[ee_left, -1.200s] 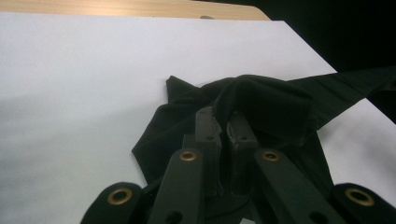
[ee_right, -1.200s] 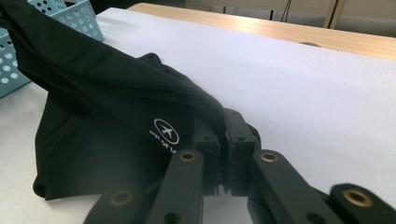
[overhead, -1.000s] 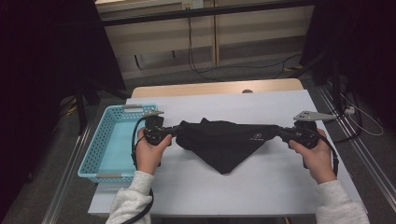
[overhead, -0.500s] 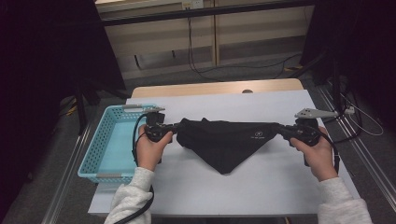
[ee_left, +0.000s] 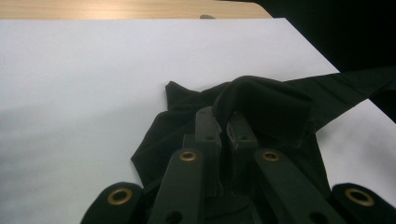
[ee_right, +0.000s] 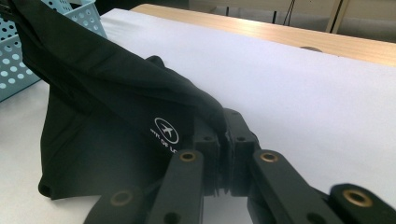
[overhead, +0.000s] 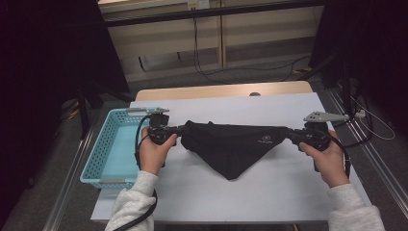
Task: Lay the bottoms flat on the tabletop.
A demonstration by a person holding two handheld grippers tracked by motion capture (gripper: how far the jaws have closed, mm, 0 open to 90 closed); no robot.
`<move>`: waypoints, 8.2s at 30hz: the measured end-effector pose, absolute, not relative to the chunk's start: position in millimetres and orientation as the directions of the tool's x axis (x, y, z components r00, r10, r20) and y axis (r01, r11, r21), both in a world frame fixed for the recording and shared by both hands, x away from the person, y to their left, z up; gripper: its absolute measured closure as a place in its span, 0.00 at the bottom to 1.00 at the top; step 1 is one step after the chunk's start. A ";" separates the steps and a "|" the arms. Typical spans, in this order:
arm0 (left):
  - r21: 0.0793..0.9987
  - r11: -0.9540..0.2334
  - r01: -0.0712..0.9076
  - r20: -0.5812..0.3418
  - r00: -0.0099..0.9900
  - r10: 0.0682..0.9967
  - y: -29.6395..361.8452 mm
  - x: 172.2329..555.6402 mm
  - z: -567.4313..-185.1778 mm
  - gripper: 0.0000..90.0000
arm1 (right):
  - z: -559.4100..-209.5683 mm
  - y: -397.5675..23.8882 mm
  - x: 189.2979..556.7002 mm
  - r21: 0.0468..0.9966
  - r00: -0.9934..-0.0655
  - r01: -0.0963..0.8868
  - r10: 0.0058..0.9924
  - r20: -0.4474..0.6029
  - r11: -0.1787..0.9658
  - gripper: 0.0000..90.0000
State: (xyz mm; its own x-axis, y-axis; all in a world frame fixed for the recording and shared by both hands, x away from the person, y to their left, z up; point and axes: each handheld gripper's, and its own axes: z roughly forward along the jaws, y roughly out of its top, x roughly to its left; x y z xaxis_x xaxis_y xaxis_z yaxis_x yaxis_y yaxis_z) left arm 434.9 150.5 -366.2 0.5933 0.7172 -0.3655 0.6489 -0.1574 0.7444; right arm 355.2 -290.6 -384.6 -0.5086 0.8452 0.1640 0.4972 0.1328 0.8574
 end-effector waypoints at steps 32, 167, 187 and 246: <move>0.715 0.003 0.699 -0.495 0.503 0.709 137.6 524.2 -344.6 0.95 | -356.4 -285.4 455.8 0.838 -0.412 0.537 0.897 0.160 0.097 0.96; 0.725 -0.467 0.506 -0.197 0.802 0.563 73.4 429.5 -450.3 1.00 | -430.0 -183.9 341.3 0.791 -0.620 0.515 0.781 0.078 0.330 0.60; 0.776 -0.403 0.485 -0.173 0.779 0.603 85.0 429.8 -446.6 0.43 | -454.9 -134.2 341.8 0.716 -0.742 0.463 0.671 -0.010 0.522 0.92; 0.795 -0.259 0.548 -0.299 0.726 0.620 113.6 435.6 -407.9 0.98 | -414.9 -232.5 334.4 0.853 -0.574 0.446 0.818 0.042 0.269 0.93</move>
